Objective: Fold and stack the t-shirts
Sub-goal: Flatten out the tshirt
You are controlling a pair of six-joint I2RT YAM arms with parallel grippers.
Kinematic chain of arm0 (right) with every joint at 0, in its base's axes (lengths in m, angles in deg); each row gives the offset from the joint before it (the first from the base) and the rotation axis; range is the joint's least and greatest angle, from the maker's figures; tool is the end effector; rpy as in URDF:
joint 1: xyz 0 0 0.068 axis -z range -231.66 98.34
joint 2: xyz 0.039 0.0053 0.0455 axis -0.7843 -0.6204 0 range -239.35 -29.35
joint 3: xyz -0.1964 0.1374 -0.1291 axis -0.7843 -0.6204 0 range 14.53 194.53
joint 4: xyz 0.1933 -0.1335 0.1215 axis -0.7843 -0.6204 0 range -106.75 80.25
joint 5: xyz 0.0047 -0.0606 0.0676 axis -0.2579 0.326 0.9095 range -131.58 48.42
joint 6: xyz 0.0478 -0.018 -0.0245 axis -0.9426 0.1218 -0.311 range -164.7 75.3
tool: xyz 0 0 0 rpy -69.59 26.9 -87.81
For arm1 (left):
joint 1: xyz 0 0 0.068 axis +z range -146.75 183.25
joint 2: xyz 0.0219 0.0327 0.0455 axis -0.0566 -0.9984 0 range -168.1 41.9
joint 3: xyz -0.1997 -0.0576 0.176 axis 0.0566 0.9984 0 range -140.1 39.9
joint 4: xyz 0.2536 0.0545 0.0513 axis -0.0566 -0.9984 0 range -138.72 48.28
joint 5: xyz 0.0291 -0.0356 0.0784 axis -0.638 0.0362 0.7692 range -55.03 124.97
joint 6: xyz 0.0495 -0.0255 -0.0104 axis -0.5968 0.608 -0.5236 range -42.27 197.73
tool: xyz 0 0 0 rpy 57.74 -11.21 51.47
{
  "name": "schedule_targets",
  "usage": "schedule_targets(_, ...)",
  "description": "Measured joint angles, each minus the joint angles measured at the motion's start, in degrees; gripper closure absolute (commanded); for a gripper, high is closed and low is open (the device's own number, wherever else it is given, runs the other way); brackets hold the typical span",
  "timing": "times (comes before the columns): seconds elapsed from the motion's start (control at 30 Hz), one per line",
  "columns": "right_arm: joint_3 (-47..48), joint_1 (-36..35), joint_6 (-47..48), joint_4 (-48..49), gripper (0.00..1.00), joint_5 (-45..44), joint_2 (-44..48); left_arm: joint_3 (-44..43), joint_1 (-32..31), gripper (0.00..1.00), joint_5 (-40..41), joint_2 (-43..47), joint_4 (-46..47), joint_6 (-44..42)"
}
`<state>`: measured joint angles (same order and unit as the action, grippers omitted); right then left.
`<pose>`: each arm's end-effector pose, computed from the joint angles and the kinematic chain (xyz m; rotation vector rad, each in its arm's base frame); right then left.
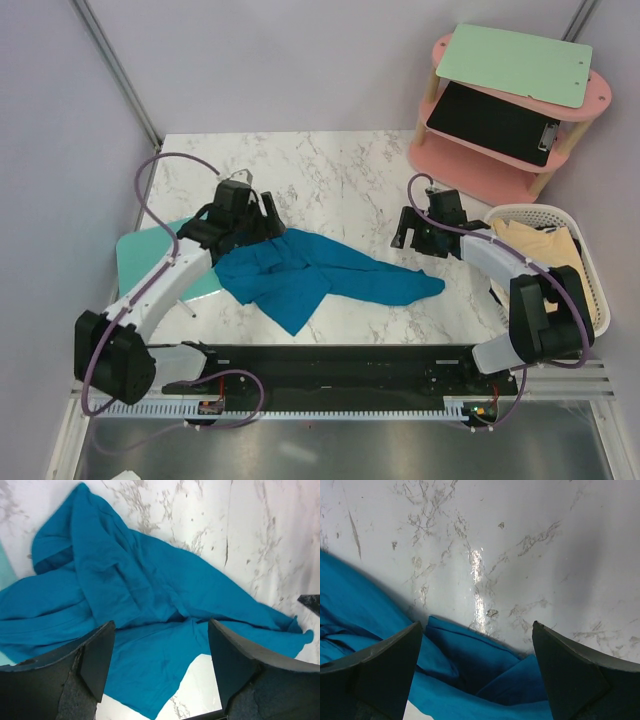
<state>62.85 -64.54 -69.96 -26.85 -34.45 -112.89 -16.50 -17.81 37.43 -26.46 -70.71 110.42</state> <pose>0.2885 0.0710 0.1914 0.2189 2.5170 0.4303 0.2468 -0.0932 0.2912 -0.2581 2.3096 -0.4349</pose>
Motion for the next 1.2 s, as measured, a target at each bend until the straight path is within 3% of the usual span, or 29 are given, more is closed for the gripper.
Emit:
schedule_targets(0.2,0.0,-0.1,-0.3,0.9,0.02,0.2,-2.1,0.4,-1.6,0.25,-1.0,-11.9,1.3,-0.8)
schedule_targets(0.5,-0.3,-0.1,-0.2,2.1,0.02,0.5,-3.4,2.1,0.6,0.3,-1.1,-17.0,2.8,-0.8)
schedule_targets(0.6,-0.6,-0.1,-0.2,2.4,0.02,0.5,-3.6,2.1,0.9,0.37,-1.3,-20.4,3.7,-0.8)
schedule_targets(0.67,-0.7,-0.1,-0.2,2.4,0.02,0.5,-3.6,2.1,0.9,0.5,-1.8,-23.4,4.0,-0.8)
schedule_targets(0.7,-0.7,-0.1,-0.2,2.6,0.02,0.5,-3.7,2.1,0.9,0.71,-2.2,-24.6,4.1,-0.8)
schedule_targets(0.77,-0.7,-0.1,-0.2,2.6,0.02,0.5,-3.7,2.0,0.9,0.98,-2.9,-26.9,4.3,-1.0)
schedule_targets(1.0,-0.7,-0.1,-0.2,2.6,0.02,0.5,-3.7,1.0,1.0,0.98,-3.5,-26.7,4.5,-1.7)
schedule_targets(1.2,-0.7,-0.1,0.0,2.5,0.02,-0.6,-3.7,-0.9,1.0,0.98,-0.4,-17.7,-0.6,-2.3)
